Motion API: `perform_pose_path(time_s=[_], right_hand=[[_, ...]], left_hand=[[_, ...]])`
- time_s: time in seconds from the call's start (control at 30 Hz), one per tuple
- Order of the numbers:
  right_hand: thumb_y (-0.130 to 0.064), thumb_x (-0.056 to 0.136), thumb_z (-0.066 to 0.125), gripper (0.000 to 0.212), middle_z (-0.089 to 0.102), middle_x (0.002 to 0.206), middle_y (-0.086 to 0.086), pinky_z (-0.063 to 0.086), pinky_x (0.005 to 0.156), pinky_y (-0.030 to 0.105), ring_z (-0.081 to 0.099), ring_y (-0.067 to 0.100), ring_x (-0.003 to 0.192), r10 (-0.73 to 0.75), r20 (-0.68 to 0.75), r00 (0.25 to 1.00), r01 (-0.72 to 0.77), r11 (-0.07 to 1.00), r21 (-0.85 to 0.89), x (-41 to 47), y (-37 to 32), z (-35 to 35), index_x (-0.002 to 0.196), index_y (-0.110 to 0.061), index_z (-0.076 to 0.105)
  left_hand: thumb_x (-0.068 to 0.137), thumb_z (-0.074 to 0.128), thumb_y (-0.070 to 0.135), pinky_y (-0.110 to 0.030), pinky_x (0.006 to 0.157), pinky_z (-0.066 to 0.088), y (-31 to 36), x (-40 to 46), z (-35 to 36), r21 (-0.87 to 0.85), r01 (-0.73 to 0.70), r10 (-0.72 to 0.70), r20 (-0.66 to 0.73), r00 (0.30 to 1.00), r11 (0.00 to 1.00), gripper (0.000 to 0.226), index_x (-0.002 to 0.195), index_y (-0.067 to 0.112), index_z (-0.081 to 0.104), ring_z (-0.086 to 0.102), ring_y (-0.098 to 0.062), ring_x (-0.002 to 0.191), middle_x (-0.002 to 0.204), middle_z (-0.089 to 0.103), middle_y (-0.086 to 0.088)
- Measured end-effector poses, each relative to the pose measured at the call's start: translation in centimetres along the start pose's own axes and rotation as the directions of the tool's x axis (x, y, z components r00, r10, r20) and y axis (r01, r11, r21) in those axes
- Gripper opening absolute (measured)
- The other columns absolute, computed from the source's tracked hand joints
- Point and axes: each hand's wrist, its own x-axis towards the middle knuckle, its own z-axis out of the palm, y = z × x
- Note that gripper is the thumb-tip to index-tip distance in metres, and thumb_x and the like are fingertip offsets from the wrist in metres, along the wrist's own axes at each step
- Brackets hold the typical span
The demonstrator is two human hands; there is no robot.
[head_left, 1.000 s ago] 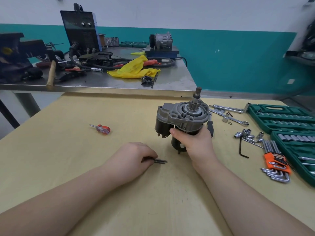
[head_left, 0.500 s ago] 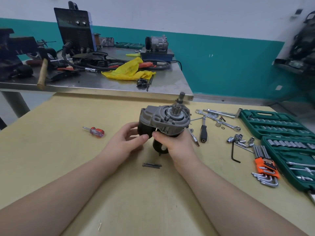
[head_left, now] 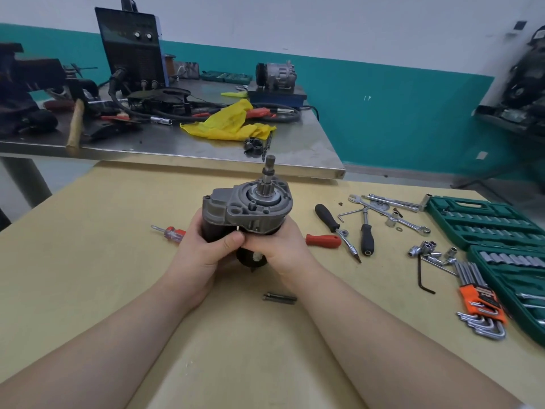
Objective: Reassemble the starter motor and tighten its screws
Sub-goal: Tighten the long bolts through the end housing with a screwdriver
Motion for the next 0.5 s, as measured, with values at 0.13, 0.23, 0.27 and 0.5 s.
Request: perform_pose_path(time_s=[0.13,0.23,0.27,0.5], right_hand=[[-0.011,0.073,0.091,0.062,0.078,0.123,0.004,0.061,0.099,0.054,0.073,0.024,0.118,0.025,0.101,0.995,-0.022,0.999,-0.03,-0.2,-0.6,-0.4,0.132,-0.016,0.069],[-0.026,0.068,0.095,0.074,0.074,0.119,-0.017,0.053,0.092,0.017,0.067,-0.006,0.111,0.136,0.191,0.972,-0.072,0.948,-0.309,-0.6,-1.1,-2.9,0.134,-0.031,0.062],[-0.033,0.066,0.093,0.074,0.07,0.118,-0.023,0.049,0.09,0.014,0.063,-0.01,0.111,0.162,0.185,0.969,-0.065,0.894,-0.444,-0.6,-1.2,-4.3,0.132,-0.037,0.061],[-0.022,0.09,0.067,0.024,0.072,0.101,-0.014,0.053,0.081,0.032,0.069,0.016,0.099,-0.031,-0.5,0.865,-0.309,0.753,-0.582,0.5,0.0,-14.2,0.11,-0.036,0.07]], left_hand=[[0.081,0.088,0.016,-0.055,0.086,0.063,0.2,-0.3,0.6,-0.021,-0.007,0.005,-0.063,0.998,1.0,0.07,0.144,0.009,0.058,0.069,-0.043,0.125,0.137,0.07,-0.021],[0.081,0.086,0.015,-0.056,0.082,0.064,0.4,-0.3,0.6,-0.025,-0.01,0.009,-0.067,0.998,1.0,0.069,0.144,0.009,0.058,0.07,-0.041,0.124,0.138,0.07,-0.021],[0.082,0.085,0.013,-0.06,0.082,0.064,0.4,-0.4,0.7,-0.018,-0.009,0.008,-0.068,0.998,1.0,0.068,0.144,0.009,0.058,0.069,-0.041,0.125,0.138,0.069,-0.021],[0.08,0.085,0.008,-0.066,0.089,0.062,0.3,-0.6,0.8,0.015,-0.013,0.014,-0.084,0.996,1.0,0.064,0.139,0.014,0.062,0.071,-0.035,0.124,0.136,0.072,-0.015]])
